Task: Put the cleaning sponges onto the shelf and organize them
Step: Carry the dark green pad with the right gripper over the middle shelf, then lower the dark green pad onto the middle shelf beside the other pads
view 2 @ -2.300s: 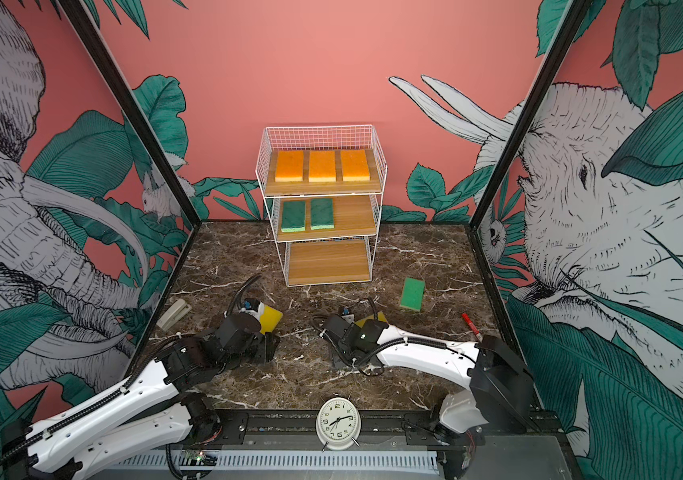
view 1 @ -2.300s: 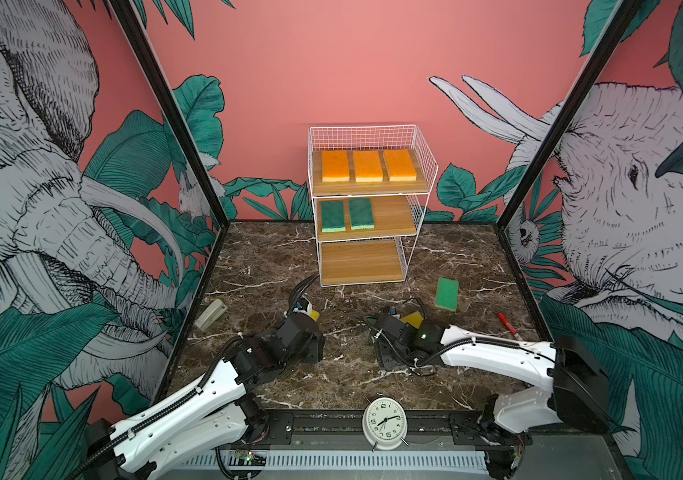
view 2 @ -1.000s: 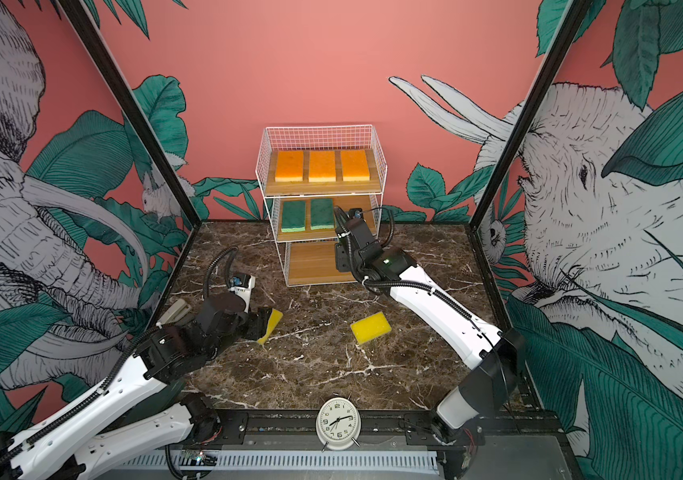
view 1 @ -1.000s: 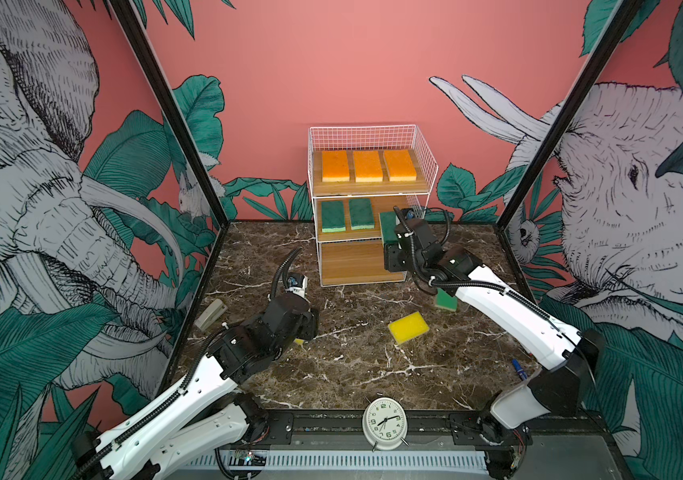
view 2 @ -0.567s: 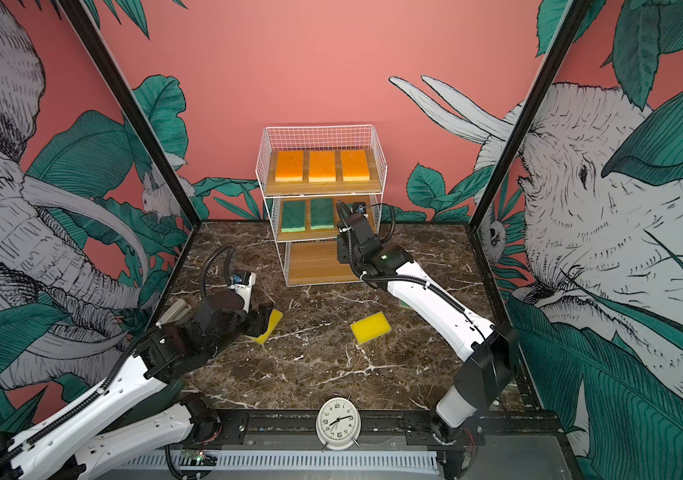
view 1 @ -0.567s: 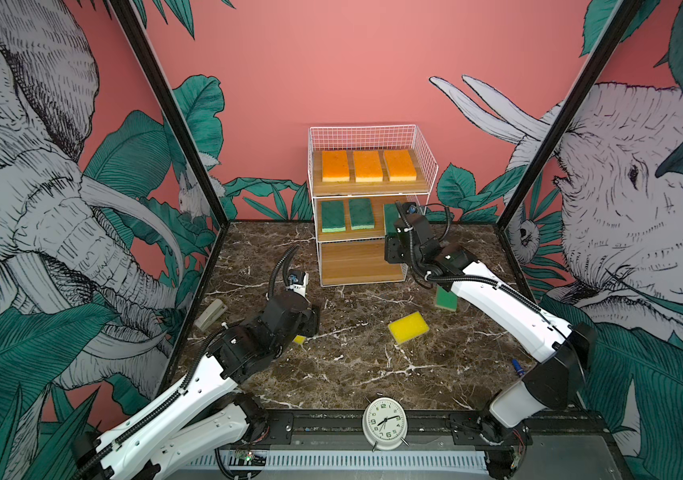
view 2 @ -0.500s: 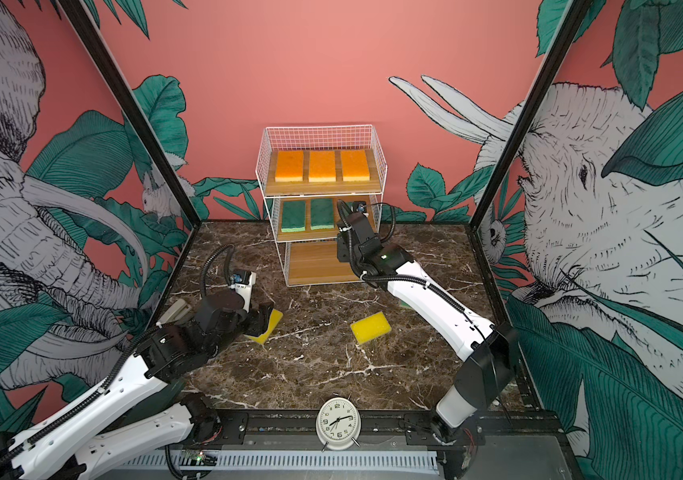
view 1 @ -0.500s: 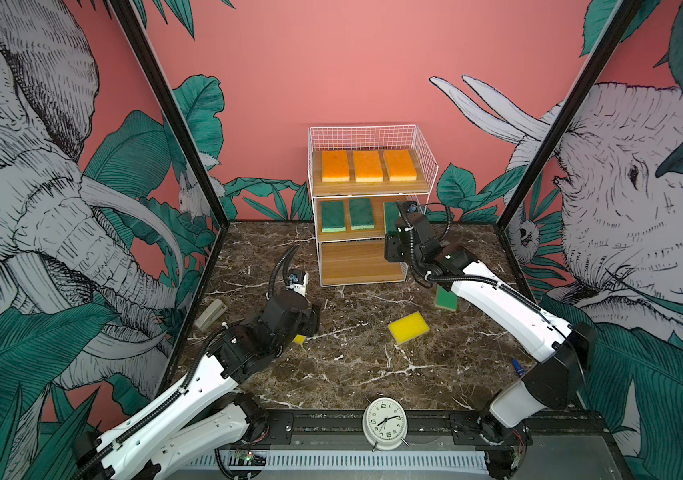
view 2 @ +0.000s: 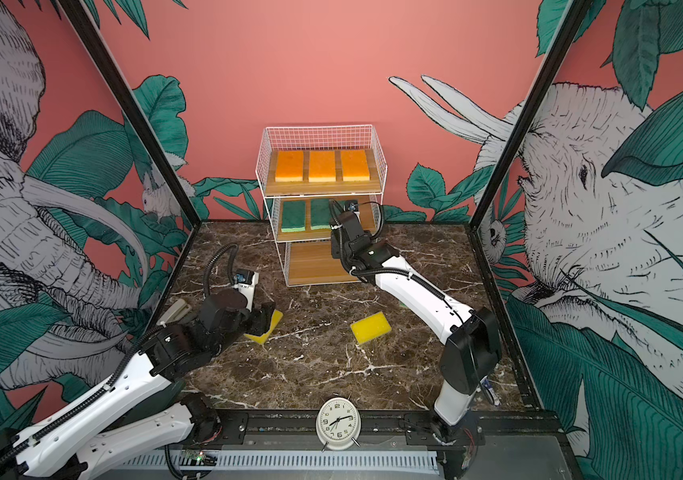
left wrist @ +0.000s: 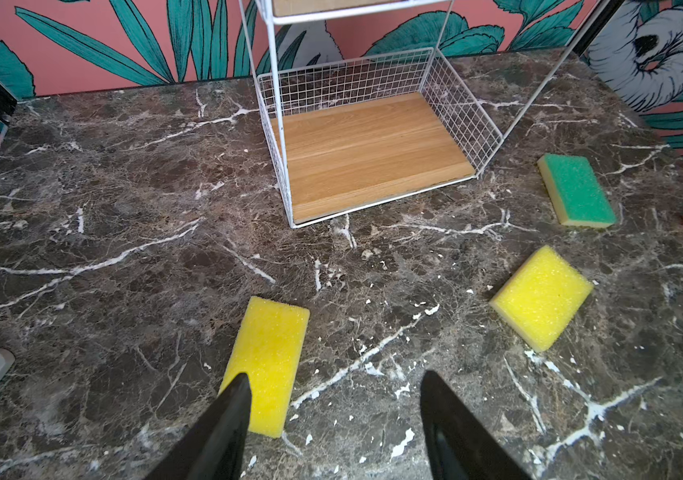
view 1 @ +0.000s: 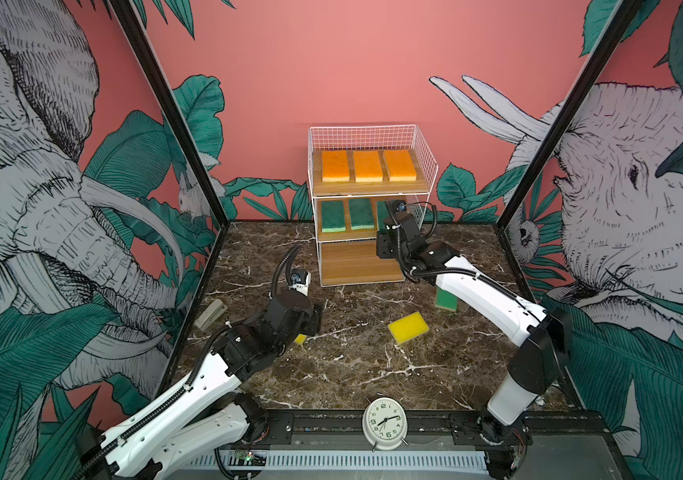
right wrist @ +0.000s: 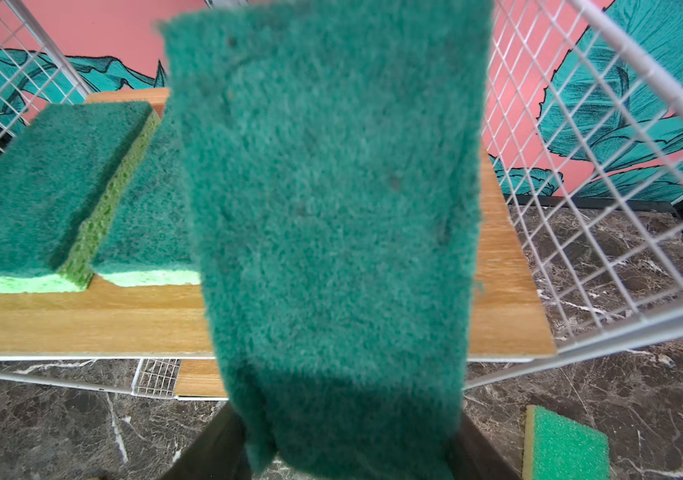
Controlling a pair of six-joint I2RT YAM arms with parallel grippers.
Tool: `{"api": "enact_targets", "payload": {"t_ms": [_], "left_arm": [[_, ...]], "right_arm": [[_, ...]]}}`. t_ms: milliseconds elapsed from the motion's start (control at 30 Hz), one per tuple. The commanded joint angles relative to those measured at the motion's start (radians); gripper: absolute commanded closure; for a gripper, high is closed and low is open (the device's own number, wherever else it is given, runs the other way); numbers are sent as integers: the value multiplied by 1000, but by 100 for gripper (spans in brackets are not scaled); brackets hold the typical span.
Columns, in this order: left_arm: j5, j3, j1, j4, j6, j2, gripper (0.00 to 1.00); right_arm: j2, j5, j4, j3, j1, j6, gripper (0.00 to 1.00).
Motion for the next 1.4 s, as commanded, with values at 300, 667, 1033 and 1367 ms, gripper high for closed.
{"api": "enact_targets", "payload": {"t_ms": [300,667,1033,1367], "left_arm": [[15,-13,13,52,5,33,34],[16,-16,18,64,4,39,34],[12,-23,23,64,5,38,34],[21,-29,26,74,6,51,35]], "right_arm": [[-1,62,85,53,-15,-52,38],[44,37,98,90,-45,-61,37],[66,32,93,101,-52,-47,36],[64,64,87,92,-52,-42,31]]}}
